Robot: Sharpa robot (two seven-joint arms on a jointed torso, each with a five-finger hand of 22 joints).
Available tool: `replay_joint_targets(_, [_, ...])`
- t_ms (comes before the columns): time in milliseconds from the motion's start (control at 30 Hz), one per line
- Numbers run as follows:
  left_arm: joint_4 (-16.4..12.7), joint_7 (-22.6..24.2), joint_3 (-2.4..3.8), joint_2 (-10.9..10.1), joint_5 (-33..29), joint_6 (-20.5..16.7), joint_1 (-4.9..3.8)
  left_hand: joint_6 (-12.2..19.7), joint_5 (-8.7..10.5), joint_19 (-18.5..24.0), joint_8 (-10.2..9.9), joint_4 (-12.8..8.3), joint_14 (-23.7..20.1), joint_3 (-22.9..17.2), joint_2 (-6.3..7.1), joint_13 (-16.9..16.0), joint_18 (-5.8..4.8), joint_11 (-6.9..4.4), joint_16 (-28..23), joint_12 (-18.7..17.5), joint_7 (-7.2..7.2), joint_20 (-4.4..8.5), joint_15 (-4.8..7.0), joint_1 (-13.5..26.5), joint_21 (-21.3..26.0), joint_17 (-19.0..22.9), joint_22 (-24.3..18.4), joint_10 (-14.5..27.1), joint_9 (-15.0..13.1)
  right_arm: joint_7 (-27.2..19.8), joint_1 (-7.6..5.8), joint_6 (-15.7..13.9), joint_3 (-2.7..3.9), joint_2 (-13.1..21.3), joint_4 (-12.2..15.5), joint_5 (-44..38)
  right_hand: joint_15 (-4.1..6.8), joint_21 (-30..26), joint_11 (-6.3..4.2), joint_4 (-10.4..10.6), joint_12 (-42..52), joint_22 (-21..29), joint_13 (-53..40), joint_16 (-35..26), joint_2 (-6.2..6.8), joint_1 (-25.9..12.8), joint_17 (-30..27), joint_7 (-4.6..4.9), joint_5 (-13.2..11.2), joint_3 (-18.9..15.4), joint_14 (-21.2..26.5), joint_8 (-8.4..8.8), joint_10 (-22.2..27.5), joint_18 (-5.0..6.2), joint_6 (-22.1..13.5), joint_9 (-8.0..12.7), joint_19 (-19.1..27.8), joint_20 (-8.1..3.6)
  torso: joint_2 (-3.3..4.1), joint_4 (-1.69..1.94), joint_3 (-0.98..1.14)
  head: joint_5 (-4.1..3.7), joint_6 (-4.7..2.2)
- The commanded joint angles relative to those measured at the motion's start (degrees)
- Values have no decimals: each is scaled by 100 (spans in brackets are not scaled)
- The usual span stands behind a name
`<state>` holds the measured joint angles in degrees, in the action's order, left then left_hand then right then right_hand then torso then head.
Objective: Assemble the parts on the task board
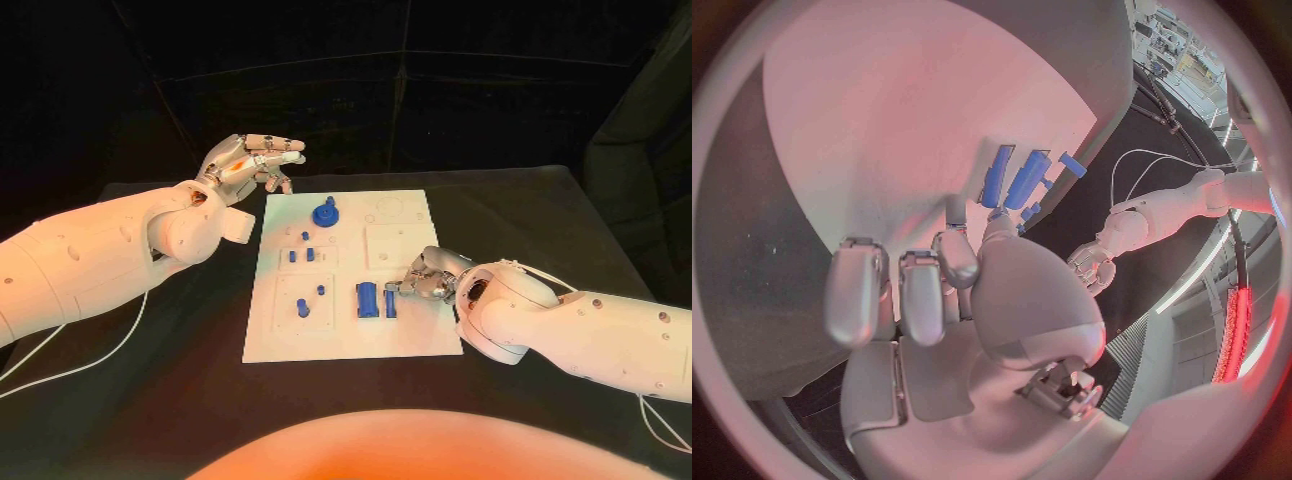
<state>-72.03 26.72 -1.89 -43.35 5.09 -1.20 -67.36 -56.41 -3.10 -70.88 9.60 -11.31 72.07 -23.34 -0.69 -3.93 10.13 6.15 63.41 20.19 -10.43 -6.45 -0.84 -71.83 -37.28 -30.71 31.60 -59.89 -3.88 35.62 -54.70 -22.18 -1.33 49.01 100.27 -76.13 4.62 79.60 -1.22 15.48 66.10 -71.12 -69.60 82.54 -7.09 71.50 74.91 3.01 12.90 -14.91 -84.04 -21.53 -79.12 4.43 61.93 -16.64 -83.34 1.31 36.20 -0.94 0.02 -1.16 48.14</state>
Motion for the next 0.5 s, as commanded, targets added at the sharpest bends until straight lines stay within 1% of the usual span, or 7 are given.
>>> replay_joint_targets(33, [5, 12, 2, 5, -12, 67, -9, 14, 8, 34, 24, -22, -39, -20, -27, 7, 33, -14, -19, 34, -10, 4, -4, 19, 29, 9, -9, 33, 4, 27, -9, 109, 1, -5, -14, 5, 48, 19, -12, -45, 24, -7, -14, 23, 5, 93, 443, -10, 58, 2, -391, -25, -47, -69, -26, -10, -12, -17, 1, 7, 1, -6, 10])
replay_joint_targets(167, [10, 7, 2, 7, -12, 75, -9, 14, 8, 34, 24, -22, -39, -20, -27, 7, 33, -14, -19, 34, -10, 4, -4, 19, 29, 9, -9, 33, 4, 37, -9, 170, 1, -16, -29, 6, 49, 21, -13, -87, 34, -11, -27, 25, 5, 164, 447, -10, 98, 9, -391, -28, -53, -70, -27, -19, -13, -17, 3, 7, 5, -1, 14])
replay_joint_targets(200, [11, 6, 1, 8, -12, 77, -9, 14, 8, 34, 24, -22, -39, -20, -27, 7, 33, -14, -19, 34, -10, 4, -4, 19, 29, 9, -9, 33, 4, 40, -9, 188, 1, -20, -32, 6, 49, 21, -13, -101, 30, -12, -25, 25, 10, 185, 447, -11, 104, 9, -391, -29, -51, -70, -28, -22, -13, -18, 1, 2, 5, 1, 15])
replay_joint_targets(400, [15, 3, 0, 11, -12, 83, -9, 14, 8, 34, 24, -22, -39, -20, -27, 7, 33, -14, -19, 34, -10, 4, -4, 19, 29, 9, -9, 33, 4, 54, -9, 269, 1, -42, -46, -7, 57, 22, -23, -295, 26, -19, -33, 26, 63, 442, 450, -21, 128, 39, -391, -34, -50, -70, -38, -43, -14, -23, 1, -7, 3, -1, 26])
replay_joint_targets(433, [15, 2, 0, 11, -12, 83, -9, 14, 8, 34, 24, -22, -39, -20, -27, 7, 33, -14, -19, 34, -10, 4, -4, 19, 29, 9, -9, 33, 4, 57, -9, 277, 1, -47, -50, -20, 60, 22, -27, -355, 24, -20, -33, 26, 77, 516, 451, -25, 112, 51, -391, -35, -49, -70, -41, -48, -14, -26, 2, -8, 2, -1, 28])
replay_joint_targets(500, [14, 0, 0, 11, -12, 83, -9, 14, 8, 34, 24, -22, -39, -20, -27, 7, 33, -14, -19, 34, -10, 4, -4, 19, 29, 9, -9, 33, 4, 61, -9, 286, 1, -58, -64, -69, 65, 22, -31, -465, 18, -23, -35, 29, 97, 645, 456, -28, -22, 76, -392, -37, -47, -71, -42, -58, -15, -30, 3, -4, 1, -4, 32])
